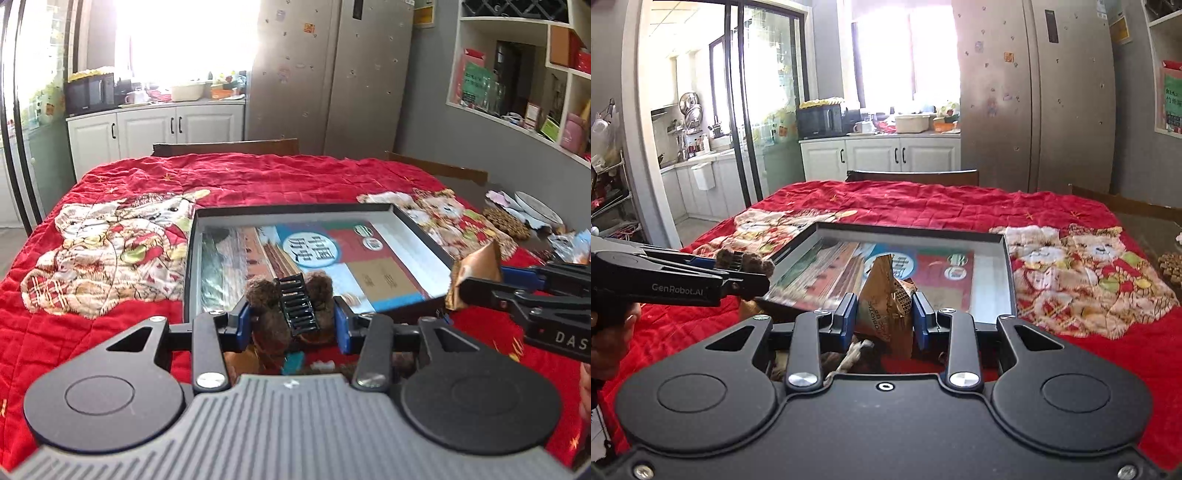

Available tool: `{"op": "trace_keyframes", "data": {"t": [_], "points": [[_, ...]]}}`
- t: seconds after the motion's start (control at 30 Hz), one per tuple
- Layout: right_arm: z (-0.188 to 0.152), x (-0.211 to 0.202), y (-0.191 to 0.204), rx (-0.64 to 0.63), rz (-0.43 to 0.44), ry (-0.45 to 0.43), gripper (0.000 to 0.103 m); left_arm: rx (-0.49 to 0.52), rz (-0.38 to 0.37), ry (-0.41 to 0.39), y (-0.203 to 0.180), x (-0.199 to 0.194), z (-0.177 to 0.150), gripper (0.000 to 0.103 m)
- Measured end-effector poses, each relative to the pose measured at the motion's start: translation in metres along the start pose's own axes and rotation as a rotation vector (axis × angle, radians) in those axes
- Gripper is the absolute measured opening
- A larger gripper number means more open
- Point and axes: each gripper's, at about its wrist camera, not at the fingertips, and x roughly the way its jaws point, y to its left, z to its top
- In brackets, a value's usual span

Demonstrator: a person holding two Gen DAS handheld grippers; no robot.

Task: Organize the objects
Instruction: 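Carry the triangle with right tool while left tool carries the clip over the box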

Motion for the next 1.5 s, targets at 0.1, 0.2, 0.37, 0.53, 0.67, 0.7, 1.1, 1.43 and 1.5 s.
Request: {"op": "trace_keyframes", "data": {"t": [0.1, 0.2, 0.37, 0.53, 0.67, 0.7, 1.1, 1.43, 1.5], "points": [[0.008, 0.012, -0.005, 0.001, -0.010, -0.009, 0.031, -0.006, 0.008, -0.003, 0.002, 0.011, 0.008, 0.048], [0.013, 0.023, -0.006, -0.003, -0.022, -0.015, 0.031, -0.005, 0.020, -0.007, 0.002, 0.021, 0.014, 0.048], [0.023, 0.044, -0.014, -0.003, -0.045, -0.022, 0.031, -0.015, 0.033, -0.015, 0.005, 0.038, 0.028, 0.048], [0.032, 0.068, -0.022, -0.002, -0.056, -0.027, 0.031, -0.005, 0.052, -0.026, 0.004, 0.055, 0.041, 0.048], [0.042, 0.088, -0.031, 0.017, -0.068, -0.026, 0.031, -0.010, 0.043, -0.015, 0.006, 0.072, 0.049, 0.049], [0.044, 0.093, -0.032, 0.013, -0.073, -0.029, 0.031, -0.008, 0.043, -0.013, 0.006, 0.076, 0.050, 0.049], [0.052, 0.149, -0.042, 0.010, -0.073, -0.014, 0.031, 0.028, 0.089, 0.017, 0.004, 0.126, 0.063, 0.049], [0.053, 0.198, -0.053, 0.046, -0.073, 0.040, 0.031, 0.038, 0.111, 0.037, 0.009, 0.158, 0.066, 0.050], [0.052, 0.206, -0.055, 0.054, -0.073, 0.053, 0.031, 0.041, 0.114, 0.038, 0.009, 0.162, 0.067, 0.050]]}}
